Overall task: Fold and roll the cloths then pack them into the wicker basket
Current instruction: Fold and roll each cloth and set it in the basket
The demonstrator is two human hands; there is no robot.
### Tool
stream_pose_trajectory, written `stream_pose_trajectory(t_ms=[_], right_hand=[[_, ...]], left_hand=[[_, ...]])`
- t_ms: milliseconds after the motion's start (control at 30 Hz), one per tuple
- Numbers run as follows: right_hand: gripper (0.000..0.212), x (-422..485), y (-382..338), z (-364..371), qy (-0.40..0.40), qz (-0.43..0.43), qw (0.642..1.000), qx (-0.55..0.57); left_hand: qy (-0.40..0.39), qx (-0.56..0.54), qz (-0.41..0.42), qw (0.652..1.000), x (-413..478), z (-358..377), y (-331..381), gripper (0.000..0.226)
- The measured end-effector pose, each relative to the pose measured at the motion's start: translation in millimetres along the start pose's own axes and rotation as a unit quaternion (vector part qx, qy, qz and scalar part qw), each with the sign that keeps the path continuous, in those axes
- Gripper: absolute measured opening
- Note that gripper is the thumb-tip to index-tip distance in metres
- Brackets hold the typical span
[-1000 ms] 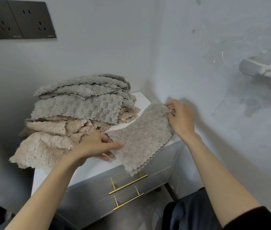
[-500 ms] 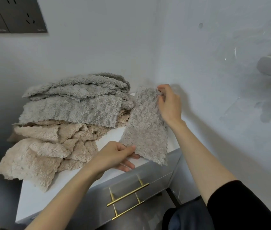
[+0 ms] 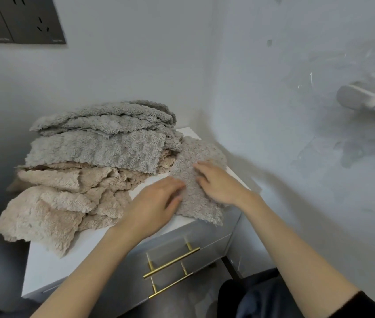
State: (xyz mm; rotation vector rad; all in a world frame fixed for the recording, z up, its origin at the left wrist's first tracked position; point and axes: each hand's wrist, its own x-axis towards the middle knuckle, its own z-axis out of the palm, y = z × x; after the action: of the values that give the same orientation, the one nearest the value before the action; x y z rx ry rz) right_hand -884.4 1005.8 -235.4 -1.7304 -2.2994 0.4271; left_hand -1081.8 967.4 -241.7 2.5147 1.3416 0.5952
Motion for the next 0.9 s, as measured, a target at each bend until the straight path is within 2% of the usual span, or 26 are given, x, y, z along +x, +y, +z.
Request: stream_pose_trajectory(t_ms=[33,100,333,400,467,567,667,767,900], right_hand=[[0.048,-4,2,6,-0.037,0.012,0.999,-0.028],[0.055,-13,9,14,-0.085,0.047,0.993,-0.061],[0.055,-39,27,13,-0.069,0.083,0.992,-0.066],[0.053,-48,23,12,-0.014,0.043,0.994,-0.098],[0.048,-59,15,12,0.055,-0.036,0.993,-0.098],[0.046,-76,-5,16,0.064,-0.119,0.988,-0.072],[0.053,-86,-13,24,0.038,-0.141,0.982,-0.119],[0.053,-84,-13,26,0.069,-0.156,0.974,-0.150],[0.038,-83,-8,21,0.073,-0.144,0.983,-0.089]], left_hand=[[-0.055,0.024,0.007,0.998,0,7,-4,0.045],[-0.117,0.061,-0.001,0.991,-2,13,-8,0.052],[-0.179,0.074,-0.015,0.981,-16,8,-22,0.059],[-0.177,0.059,-0.011,0.982,-18,3,-25,0.058],[-0.161,0.043,-0.007,0.986,-18,-1,-27,0.055],[-0.129,0.057,0.005,0.990,-19,-5,-29,0.055],[-0.103,0.074,0.016,0.992,-19,-5,-30,0.056],[-0.088,0.073,0.021,0.993,-18,-4,-30,0.055],[-0.073,0.068,0.018,0.995,-19,-3,-31,0.053]])
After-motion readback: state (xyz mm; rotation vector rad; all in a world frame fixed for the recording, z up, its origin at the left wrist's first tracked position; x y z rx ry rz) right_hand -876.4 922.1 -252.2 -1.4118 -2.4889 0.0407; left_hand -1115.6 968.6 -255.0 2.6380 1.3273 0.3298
